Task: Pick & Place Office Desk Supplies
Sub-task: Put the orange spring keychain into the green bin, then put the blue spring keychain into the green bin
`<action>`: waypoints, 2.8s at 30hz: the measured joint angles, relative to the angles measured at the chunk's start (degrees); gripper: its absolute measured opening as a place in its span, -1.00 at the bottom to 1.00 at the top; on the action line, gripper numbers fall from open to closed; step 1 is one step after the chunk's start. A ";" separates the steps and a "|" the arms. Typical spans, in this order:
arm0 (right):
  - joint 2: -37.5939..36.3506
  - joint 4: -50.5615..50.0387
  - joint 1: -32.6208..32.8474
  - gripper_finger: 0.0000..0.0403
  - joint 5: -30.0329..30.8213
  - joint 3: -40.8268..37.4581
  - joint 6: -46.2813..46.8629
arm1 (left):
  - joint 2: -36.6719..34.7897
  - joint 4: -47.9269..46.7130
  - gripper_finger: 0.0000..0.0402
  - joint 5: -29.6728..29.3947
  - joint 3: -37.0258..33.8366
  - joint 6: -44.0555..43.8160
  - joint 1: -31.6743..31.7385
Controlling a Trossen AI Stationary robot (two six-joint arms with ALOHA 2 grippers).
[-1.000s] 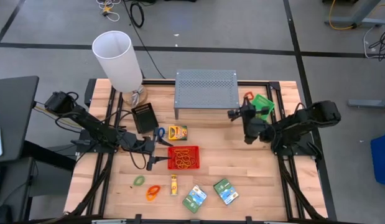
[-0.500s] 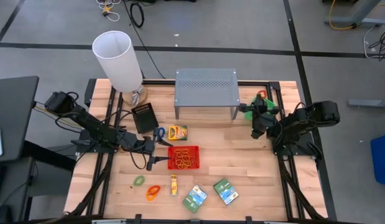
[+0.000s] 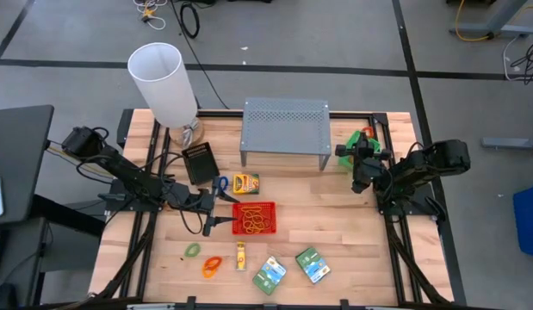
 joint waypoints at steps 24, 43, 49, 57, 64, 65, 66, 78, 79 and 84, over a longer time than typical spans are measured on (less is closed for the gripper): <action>0.00 -0.28 0.83 -0.02 -0.02 0.00 -1.41 | 0.00 -0.02 0.25 0.00 0.00 -0.22 0.00; -8.02 4.86 14.60 0.00 -9.89 12.86 -35.75 | 0.00 -0.33 0.25 0.00 -0.02 -0.18 0.02; -7.91 -7.59 27.50 0.00 -9.95 19.68 -39.95 | 0.02 -0.61 0.25 -0.02 -0.02 -0.19 0.02; -7.90 -43.46 38.88 -0.06 -24.92 28.57 -12.84 | 0.00 -0.87 0.25 -0.03 -0.02 -0.75 0.02; -7.89 -65.04 37.51 -0.18 -47.53 32.70 9.51 | 0.00 -6.59 0.25 -3.84 0.04 -7.82 0.00; -7.89 -66.16 37.54 -0.19 -48.16 32.70 10.39 | 0.00 -8.05 0.25 -4.19 0.23 -10.06 0.00; -7.89 -67.11 37.71 -0.19 -48.68 32.70 10.75 | 0.00 -9.81 0.25 -4.22 0.66 -12.08 -0.02; -7.89 -69.34 38.84 -0.20 -52.83 32.70 10.54 | 0.00 -59.80 0.18 -10.50 17.81 -36.92 -8.92; -7.89 -69.36 38.84 -0.20 -52.85 32.70 10.49 | 0.00 -62.81 0.17 -12.54 19.01 -38.19 -9.01; -7.89 -70.04 38.84 -0.20 -52.87 32.70 9.41 | 1.01 -70.15 0.11 -16.99 20.35 -41.33 -5.79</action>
